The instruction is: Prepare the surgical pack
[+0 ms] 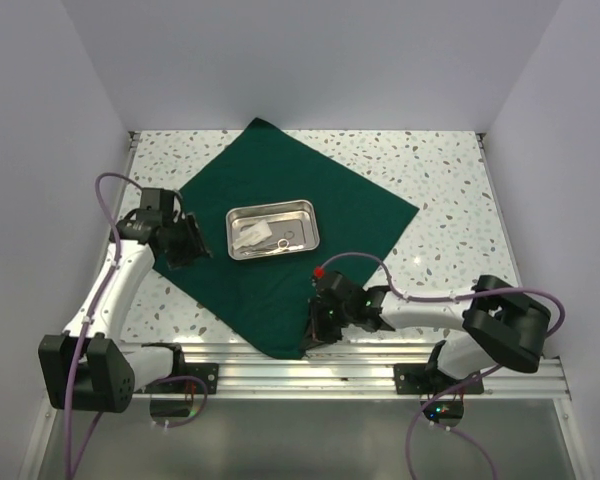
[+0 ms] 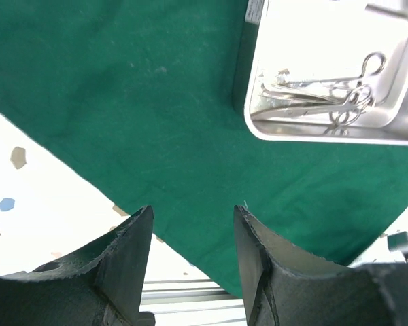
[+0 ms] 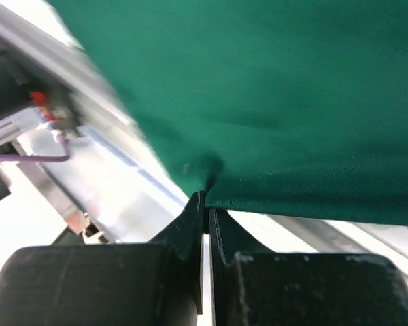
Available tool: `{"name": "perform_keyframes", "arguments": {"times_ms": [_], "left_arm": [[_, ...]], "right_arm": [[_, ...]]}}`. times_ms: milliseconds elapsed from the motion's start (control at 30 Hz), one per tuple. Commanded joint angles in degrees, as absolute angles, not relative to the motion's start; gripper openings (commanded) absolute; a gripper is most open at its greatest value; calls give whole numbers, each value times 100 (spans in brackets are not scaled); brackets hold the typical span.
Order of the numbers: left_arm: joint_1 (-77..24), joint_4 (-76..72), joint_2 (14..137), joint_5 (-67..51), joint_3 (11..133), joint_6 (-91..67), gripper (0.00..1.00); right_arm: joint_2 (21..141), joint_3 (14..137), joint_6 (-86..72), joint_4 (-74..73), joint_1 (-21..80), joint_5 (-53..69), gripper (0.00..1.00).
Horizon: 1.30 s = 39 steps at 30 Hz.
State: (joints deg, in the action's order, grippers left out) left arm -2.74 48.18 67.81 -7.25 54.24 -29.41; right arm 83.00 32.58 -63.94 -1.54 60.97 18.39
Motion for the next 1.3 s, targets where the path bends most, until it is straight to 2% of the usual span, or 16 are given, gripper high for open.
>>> {"name": "perform_keyframes", "arguments": {"times_ms": [0, 200, 567, 967, 1267], "left_arm": [[-264, 5071, 6767, -327, 6106, -3006, 55], [-264, 5335, 6724, 325, 6934, -3058, 57], [-264, 5265, 7048, 808, 7023, -3050, 58], [-264, 4562, 7778, 932, 6759, -2672, 58], [-255, 4245, 8287, 888, 6811, -2435, 58]], "right_arm": [[7928, 4129, -5943, -807, 5794, 1705, 0], [8278, 5866, -5371, -1695, 4424, 2346, 0], [10658, 9278, -5106, -2636, 3183, 3032, 0], [12216, 11362, -5036, -3348, 2742, 3340, 0], [12691, 11847, -5273, -3235, 2654, 3173, 0]]}}
